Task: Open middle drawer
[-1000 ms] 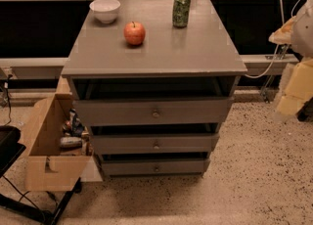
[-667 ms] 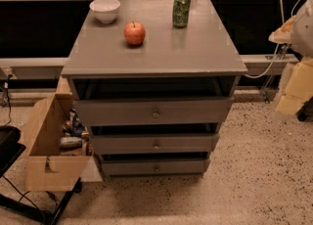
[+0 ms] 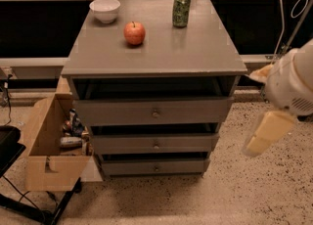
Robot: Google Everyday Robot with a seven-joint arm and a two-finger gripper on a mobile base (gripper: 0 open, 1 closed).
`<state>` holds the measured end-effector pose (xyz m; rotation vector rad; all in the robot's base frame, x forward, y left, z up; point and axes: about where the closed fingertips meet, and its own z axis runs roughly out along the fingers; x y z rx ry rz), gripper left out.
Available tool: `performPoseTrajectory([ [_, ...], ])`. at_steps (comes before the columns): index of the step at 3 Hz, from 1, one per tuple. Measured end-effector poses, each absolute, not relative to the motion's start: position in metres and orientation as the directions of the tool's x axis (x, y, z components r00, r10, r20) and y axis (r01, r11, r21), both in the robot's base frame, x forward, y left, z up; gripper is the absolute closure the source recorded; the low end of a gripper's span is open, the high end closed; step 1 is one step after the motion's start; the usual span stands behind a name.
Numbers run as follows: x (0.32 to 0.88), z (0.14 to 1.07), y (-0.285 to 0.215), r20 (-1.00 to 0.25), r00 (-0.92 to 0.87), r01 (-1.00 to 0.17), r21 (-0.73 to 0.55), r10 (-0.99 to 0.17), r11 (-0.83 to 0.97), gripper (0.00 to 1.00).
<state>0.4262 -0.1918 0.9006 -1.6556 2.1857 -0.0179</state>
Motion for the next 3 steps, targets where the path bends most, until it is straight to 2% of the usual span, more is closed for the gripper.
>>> performPoseTrajectory([
  [2, 0.415, 0.732, -0.153, -0.389, -0.238, -0.942, -0.128, -0.890, 0.309, 0.00],
  [3, 0.441, 0.658, -0.130, -0.408, -0.231, -0.946, -0.120, -0.883, 0.303, 0.00],
])
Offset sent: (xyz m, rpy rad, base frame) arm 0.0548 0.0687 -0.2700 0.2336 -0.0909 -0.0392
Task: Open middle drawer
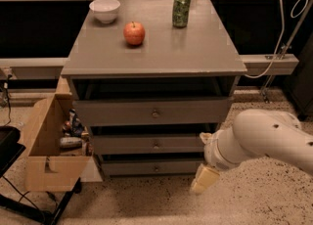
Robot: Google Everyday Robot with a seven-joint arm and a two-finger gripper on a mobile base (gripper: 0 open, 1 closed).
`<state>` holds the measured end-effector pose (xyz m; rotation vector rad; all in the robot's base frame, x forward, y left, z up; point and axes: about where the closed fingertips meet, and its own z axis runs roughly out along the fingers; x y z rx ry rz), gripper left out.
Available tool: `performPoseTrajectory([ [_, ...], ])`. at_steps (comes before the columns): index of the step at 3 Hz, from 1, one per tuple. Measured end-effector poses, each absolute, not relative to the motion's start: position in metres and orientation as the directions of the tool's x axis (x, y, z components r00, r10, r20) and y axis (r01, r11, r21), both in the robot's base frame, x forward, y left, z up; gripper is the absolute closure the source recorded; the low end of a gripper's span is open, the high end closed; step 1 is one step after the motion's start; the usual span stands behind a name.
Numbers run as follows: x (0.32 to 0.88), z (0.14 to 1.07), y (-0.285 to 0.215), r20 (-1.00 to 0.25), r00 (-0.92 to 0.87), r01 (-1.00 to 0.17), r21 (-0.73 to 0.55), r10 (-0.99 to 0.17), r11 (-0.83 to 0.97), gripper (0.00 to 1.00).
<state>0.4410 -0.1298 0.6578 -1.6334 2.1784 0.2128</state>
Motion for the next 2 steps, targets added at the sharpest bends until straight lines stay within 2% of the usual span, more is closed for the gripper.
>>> performPoseTrajectory([
  [1, 0.481, 0.606, -0.114, -0.444, -0.247, -0.943, -0.096, -0.861, 0.320, 0.00],
  [2, 0.483, 0.590, -0.108, -0.446, -0.250, -0.946, -0.075, -0.860, 0.315, 0.00],
])
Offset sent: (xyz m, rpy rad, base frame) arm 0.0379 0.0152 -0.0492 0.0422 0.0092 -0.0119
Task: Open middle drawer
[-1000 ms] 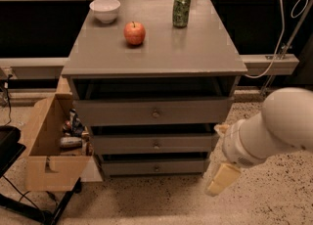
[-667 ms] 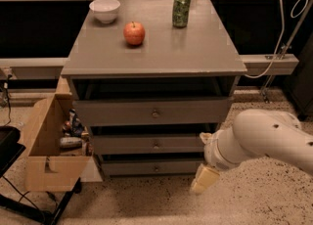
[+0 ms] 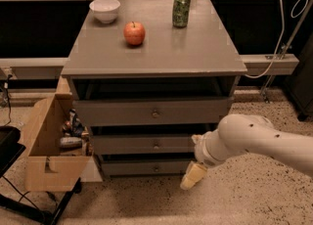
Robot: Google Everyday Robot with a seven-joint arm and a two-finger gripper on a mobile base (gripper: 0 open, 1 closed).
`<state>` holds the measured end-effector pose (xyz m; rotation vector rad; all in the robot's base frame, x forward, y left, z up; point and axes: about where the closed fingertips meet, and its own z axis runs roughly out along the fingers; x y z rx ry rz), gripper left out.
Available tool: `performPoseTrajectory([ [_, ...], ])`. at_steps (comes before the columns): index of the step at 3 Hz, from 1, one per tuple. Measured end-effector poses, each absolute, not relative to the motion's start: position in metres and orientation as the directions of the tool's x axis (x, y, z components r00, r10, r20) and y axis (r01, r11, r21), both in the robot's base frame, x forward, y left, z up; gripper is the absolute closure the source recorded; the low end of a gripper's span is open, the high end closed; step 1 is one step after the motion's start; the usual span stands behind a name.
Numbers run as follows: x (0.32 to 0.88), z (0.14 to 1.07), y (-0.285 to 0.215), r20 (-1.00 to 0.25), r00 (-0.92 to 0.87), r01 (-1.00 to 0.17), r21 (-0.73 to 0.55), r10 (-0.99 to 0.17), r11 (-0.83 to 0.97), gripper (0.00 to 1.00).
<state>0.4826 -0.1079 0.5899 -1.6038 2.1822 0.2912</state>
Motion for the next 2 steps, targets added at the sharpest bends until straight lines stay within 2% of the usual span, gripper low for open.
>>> performPoseTrajectory([
  [1, 0.487, 0.586, -0.100, -0.431, -0.233, -0.949, -0.094, -0.872, 0.301, 0.00],
  [2, 0.516, 0.563, -0.090, -0.406, -0.207, -0.948, -0.142, -0.890, 0.286, 0.00],
])
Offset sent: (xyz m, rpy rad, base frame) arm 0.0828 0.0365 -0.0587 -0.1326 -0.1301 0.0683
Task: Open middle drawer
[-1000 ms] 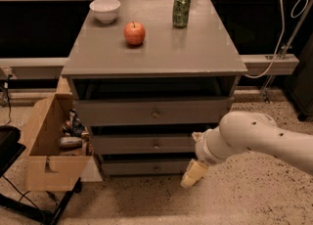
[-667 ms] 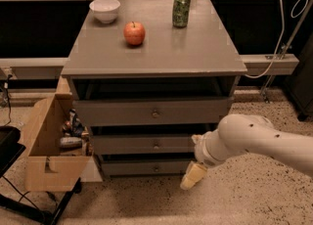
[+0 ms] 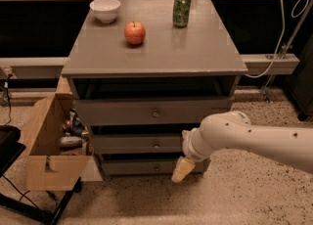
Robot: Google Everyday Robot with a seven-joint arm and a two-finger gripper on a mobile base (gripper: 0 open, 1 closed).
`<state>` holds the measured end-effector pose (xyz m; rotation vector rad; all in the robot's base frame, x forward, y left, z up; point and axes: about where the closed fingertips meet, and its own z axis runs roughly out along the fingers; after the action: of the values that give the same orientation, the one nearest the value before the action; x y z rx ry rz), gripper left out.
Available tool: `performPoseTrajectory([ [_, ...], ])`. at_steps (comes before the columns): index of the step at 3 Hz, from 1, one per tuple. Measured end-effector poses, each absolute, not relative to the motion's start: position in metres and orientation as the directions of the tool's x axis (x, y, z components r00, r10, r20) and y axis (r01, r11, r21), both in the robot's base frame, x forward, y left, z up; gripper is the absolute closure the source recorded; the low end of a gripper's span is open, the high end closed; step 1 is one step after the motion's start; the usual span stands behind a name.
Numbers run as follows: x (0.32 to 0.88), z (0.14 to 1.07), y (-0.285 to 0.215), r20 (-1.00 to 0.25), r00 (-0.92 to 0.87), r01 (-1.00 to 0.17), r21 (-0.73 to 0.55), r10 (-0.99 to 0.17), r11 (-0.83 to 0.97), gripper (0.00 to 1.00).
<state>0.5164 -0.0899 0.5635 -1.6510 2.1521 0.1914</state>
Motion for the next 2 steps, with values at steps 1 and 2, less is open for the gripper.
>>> performPoseTrajectory([
  [1, 0.559, 0.525, -0.088, -0.345, -0.155, -0.945, -0.222, -0.926, 0.241, 0.00],
  [2, 0.586, 0.494, -0.098, -0.309, -0.151, -0.941, -0.246, -0.939, 0.232, 0.00],
])
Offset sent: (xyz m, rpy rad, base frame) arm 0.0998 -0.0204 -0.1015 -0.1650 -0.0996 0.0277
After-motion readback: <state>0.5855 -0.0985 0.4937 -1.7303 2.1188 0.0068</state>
